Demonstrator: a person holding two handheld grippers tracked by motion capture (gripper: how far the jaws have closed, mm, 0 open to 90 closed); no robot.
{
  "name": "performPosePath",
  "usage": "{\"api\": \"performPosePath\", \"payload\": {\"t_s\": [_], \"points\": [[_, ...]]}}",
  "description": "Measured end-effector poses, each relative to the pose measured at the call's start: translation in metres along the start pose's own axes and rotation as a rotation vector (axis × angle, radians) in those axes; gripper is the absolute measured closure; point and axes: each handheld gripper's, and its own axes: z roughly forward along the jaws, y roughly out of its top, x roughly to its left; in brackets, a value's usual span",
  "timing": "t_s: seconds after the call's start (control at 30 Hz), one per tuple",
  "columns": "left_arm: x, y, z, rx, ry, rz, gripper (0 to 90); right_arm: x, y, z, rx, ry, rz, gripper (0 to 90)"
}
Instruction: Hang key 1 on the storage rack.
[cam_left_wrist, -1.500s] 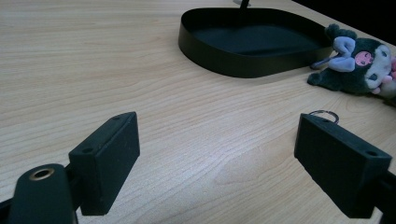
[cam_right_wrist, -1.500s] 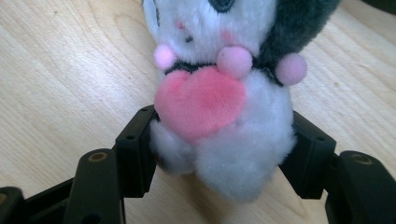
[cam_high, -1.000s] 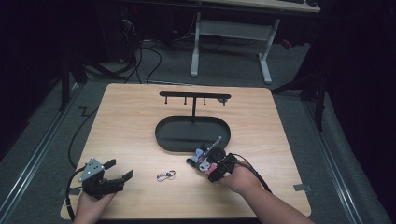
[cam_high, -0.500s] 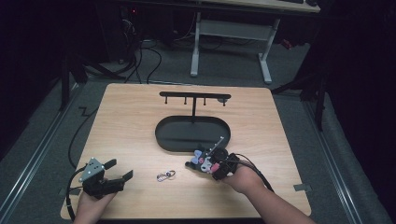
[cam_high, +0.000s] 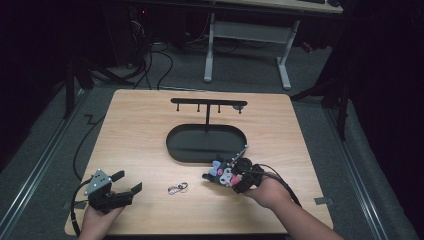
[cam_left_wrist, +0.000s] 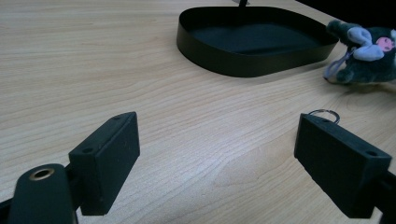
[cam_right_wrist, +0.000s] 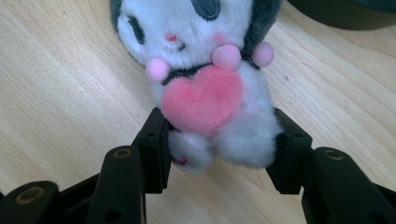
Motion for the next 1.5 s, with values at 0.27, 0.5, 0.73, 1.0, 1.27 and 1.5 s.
{"api": "performPosePath", "payload": {"t_s": [0.27,0.5,0.73,1.0,1.27,1.5], "points": [[0.0,0.0,0.0,-0.005,-0.002,0.004,14.9,-0.015,-0.01,-0.018,-0.024,0.011,0.061,50.1],[-0.001,0.0,0.0,-0.009,-0.007,0.007,14.8,-0.033,-0.017,-0.037,-0.034,0.059,0.172,50.1],[-0.002,0.0,0.001,-0.011,-0.01,0.01,14.9,-0.047,-0.018,-0.057,-0.026,0.074,0.222,50.1],[-0.002,0.0,0.001,-0.011,-0.013,0.012,14.9,-0.063,-0.016,-0.077,-0.029,0.068,0.273,50.0],[-0.002,0.0,0.0,-0.017,-0.013,0.018,14.9,-0.073,-0.009,-0.096,-0.028,0.053,0.289,50.0],[-0.002,0.0,0.0,-0.021,-0.013,0.019,14.8,-0.077,0.003,-0.109,-0.047,0.047,0.306,49.8]]}}
